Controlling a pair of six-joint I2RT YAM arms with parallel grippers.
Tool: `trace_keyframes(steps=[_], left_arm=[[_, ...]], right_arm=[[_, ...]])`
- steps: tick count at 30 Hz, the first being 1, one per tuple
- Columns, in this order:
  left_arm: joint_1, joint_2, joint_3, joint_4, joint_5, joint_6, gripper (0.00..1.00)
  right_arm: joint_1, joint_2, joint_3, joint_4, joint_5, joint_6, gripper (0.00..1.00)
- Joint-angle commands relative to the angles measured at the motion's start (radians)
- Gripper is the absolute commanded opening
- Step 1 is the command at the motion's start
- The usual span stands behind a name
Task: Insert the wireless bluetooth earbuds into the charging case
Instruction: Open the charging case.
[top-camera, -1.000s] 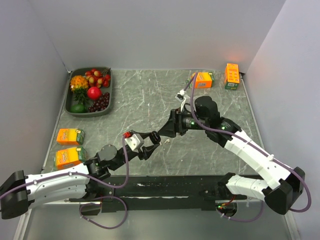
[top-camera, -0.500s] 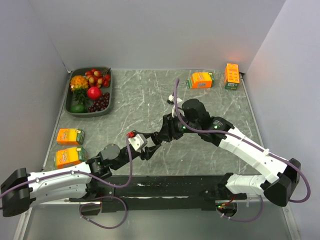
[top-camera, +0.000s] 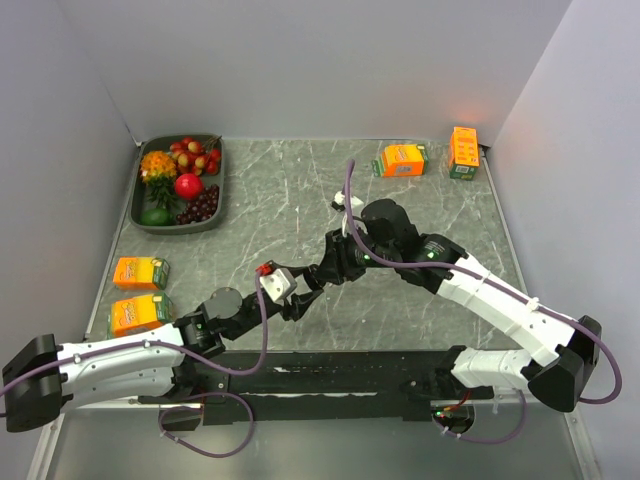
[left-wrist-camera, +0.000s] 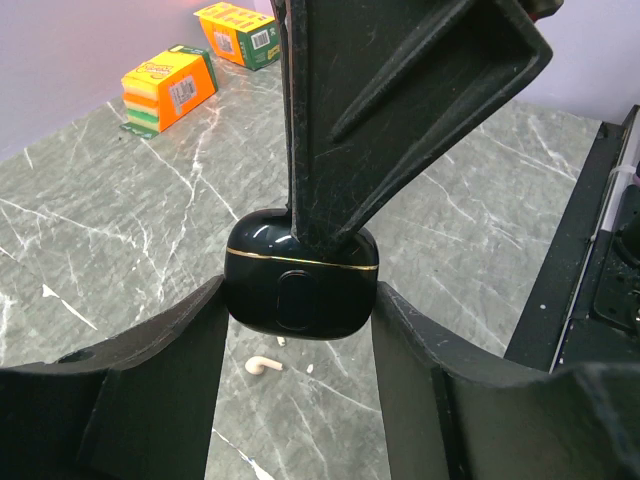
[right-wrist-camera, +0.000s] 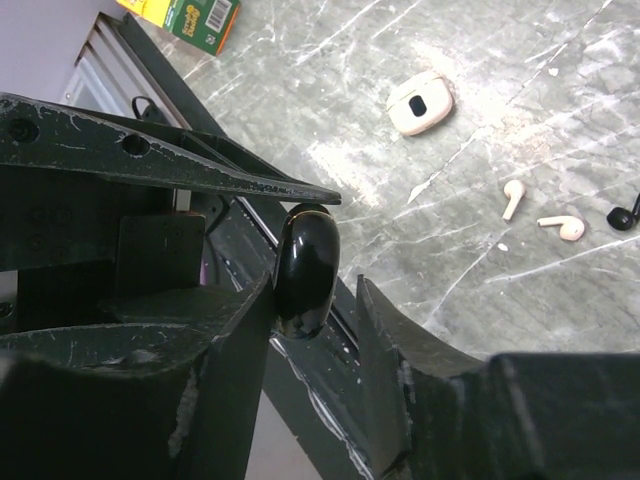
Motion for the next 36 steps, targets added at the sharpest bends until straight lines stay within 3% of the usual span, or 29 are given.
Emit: trace_keyframes(steps=[1,8,11,15,16,17,20,22,30,36], left_arm=[[-0.010,0.001,0.050,0.047,-0.004,0.010,0.01],[-0.012,-0.003,0.038,0.082,-0.021,0.005,0.01],[-0.013,-0.012,0.035,0.099,-0.025,0.005,0.01],[-0.015,-0.020,0.038,0.102,-0.025,0.005,0.01],[-0.015,-0.020,0.041,0.091,-0.027,0.007,0.01],[-0.013,-0.020,0.043,0.090,-0.024,0.008,0.01],[-0.013,-0.020,0.043,0.082,-0.021,0.010,0.01],[-0.015,-0.017,0.044,0.076,-0.024,0.008,0.01],[-0.020,-0.017,0.038,0.081,-0.024,0.007,0.01],[-0.020,-0.011,0.043,0.085,-0.019,0.010,0.01]], right_arm=[[0.009,0.003,0.038,0.000,0.015,-0.012,0.38],[0.003,-0.005,0.006,0.037,-0.037,0.015,0.06],[-0.007,-0.019,-0.017,0.069,-0.081,0.034,0.00],[-0.043,-0.034,-0.032,0.091,-0.127,0.051,0.00],[-0.043,-0.036,-0.022,0.080,-0.114,0.046,0.02],[-0.043,-0.036,-0.018,0.065,-0.092,0.046,0.17],[-0.043,-0.043,-0.014,0.060,-0.078,0.049,0.42],[-0.042,-0.042,-0.005,0.053,-0.068,0.047,0.48],[-0.036,-0.025,0.008,0.019,-0.008,0.037,0.59],[-0.034,-0.016,0.000,0.037,-0.031,0.035,0.53]])
